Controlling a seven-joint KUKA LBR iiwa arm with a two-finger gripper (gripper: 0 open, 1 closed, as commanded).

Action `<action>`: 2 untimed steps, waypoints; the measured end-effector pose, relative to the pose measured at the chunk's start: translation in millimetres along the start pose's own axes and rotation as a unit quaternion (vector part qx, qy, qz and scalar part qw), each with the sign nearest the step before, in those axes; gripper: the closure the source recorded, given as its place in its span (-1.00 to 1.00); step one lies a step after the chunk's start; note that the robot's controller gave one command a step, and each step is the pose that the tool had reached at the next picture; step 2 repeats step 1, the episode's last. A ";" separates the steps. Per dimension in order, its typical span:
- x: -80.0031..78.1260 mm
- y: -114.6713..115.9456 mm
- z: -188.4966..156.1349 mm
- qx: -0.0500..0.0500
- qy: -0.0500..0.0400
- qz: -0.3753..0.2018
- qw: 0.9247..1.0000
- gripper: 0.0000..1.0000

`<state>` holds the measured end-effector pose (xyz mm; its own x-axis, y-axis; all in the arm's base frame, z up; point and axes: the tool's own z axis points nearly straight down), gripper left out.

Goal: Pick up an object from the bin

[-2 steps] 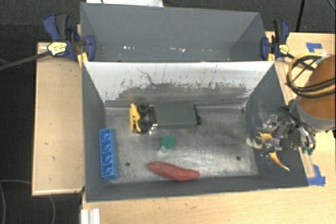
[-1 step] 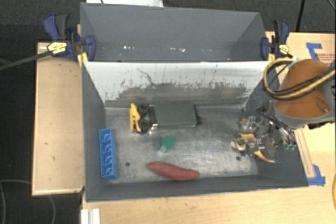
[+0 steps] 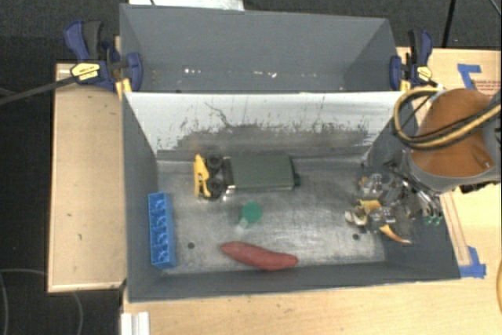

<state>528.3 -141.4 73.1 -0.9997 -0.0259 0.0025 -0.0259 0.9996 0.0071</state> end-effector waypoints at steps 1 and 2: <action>9.8 13.6 -154.7 0.004 -0.003 0.006 1.000 1.00; 9.8 13.6 -154.7 0.004 -0.003 0.006 1.000 1.00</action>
Offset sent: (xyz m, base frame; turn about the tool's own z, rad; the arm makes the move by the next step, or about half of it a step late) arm 0.0000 0.0000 0.0000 0.0000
